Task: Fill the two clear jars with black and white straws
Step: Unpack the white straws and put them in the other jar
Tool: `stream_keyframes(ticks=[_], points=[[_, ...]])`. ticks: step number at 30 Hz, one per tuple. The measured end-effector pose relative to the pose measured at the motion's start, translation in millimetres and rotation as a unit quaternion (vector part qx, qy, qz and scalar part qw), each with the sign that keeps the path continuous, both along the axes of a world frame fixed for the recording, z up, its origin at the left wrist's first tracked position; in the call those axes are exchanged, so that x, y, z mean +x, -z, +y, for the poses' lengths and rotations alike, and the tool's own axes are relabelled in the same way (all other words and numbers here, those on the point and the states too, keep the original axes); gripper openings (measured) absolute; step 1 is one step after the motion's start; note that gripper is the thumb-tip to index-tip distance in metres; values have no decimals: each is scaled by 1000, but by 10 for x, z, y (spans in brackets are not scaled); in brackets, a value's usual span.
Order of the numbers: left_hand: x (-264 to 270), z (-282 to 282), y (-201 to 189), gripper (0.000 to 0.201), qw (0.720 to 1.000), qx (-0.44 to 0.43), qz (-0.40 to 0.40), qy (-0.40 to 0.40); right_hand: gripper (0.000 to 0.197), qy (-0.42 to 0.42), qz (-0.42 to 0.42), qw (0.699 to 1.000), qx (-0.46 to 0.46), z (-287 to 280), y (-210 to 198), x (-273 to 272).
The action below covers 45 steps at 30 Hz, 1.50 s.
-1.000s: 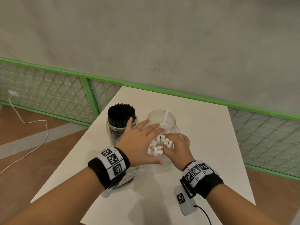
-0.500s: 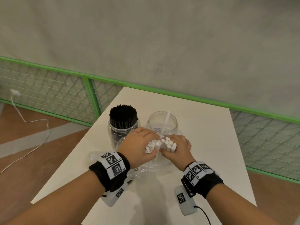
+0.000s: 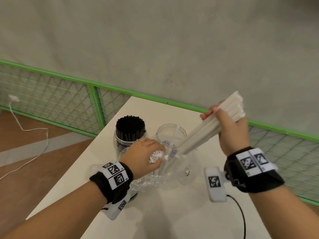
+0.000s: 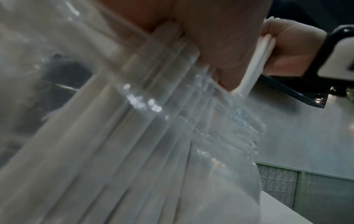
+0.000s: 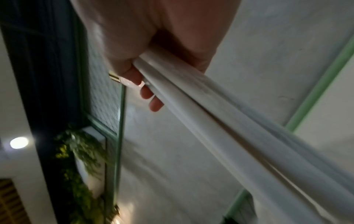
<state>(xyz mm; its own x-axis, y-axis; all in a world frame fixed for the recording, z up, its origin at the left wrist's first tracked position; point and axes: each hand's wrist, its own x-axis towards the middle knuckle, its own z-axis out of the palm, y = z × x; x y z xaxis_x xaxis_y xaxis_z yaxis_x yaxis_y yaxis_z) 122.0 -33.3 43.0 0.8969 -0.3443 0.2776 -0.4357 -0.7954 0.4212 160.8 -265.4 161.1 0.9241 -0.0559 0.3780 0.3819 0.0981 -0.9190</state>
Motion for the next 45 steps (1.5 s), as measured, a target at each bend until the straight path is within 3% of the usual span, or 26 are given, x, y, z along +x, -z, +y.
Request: stream_keyframes(ticks=[3, 5, 9, 11, 17, 22, 26, 30, 34, 36, 40, 43, 45], points=[[32, 22, 1, 33, 1000, 3, 6, 2, 15, 23, -14, 995, 94, -19, -195, 236], [34, 21, -1, 33, 1000, 6, 7, 2, 18, 44, -2, 996, 82, 54, -144, 411], [14, 7, -6, 35, 1000, 5, 6, 0, 11, 42, 52, 997, -27, 211, 285, 743], [5, 7, -3, 34, 1000, 7, 2, 1, 31, 32, 111, 990, -85, 221, 550, 896], [-12, 4, -3, 32, 1000, 4, -13, 5, 27, -28, 244, 927, -283, 152, 1032, 1217], [-11, -3, 1, 32, 1000, -2, -18, 2, 68, -43, 214, 907, -360, 100, 960, 1176], [-28, -15, -14, 33, 1000, -3, -22, 1, 74, -47, 188, 927, -320, -57, 755, 898], [-38, -22, -21, 34, 1000, 1, -25, -1, 61, -16, 156, 960, -232, -239, 710, 312], [-44, -42, -17, 36, 1000, 4, -29, -4, 28, -92, 157, 929, -321, -312, 1069, -136], [-41, -49, -17, 36, 1000, 7, -23, -2, 30, -106, 134, 909, -380, -255, 1233, -218], [-18, -32, -19, 36, 1000, 15, -18, 1, 17, -52, 80, 921, -379, -22, 1305, -286], [0, -27, -20, 41, 1000, 11, -16, 0, 27, -53, 24, 940, -336, 176, 1254, -403], [11, -29, -17, 41, 1000, 6, -15, 2, 52, -98, 48, 947, -302, 311, 1250, -487]])
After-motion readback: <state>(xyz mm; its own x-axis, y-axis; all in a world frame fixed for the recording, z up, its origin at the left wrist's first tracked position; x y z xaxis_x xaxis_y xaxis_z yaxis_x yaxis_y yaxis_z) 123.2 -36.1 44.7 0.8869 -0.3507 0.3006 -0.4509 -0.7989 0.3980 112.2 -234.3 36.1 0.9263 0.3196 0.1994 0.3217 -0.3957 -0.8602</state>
